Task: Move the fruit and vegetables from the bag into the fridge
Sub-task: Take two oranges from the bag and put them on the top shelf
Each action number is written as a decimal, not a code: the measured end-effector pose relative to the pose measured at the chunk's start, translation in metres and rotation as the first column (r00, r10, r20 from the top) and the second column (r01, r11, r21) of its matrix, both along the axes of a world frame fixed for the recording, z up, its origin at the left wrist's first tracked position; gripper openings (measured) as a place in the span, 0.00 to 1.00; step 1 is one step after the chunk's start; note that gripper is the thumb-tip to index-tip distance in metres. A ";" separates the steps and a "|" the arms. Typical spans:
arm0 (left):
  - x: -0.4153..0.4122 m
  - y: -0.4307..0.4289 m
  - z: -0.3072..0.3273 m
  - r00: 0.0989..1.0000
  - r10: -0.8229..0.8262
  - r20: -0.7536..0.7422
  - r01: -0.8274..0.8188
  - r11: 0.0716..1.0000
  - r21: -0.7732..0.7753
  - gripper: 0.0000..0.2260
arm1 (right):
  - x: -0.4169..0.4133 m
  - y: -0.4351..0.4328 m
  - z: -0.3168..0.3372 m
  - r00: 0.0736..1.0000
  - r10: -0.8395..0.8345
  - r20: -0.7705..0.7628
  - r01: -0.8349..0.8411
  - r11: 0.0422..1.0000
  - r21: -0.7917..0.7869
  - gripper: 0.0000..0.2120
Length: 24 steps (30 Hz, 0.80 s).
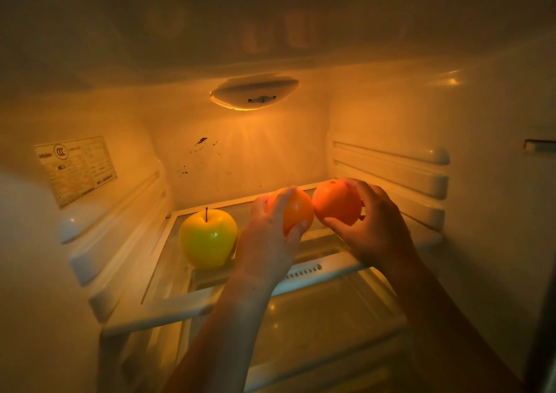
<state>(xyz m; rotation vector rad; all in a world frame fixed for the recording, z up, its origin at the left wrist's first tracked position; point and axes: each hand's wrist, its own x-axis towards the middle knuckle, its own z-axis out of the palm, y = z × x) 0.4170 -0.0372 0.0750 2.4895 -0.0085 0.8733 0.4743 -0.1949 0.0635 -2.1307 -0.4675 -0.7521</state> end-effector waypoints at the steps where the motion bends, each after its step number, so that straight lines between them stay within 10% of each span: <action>1: 0.000 0.000 0.000 1.000 -0.002 -0.001 0.002 1.000 0.001 0.24 | -0.001 0.000 0.000 1.000 0.000 -0.003 0.000 1.000 -0.001 0.35; 24: -0.002 0.001 0.000 1.000 -0.007 0.012 0.006 0.998 0.064 0.31 | 0.000 -0.001 0.001 0.998 -0.018 0.065 0.016 0.999 0.032 0.33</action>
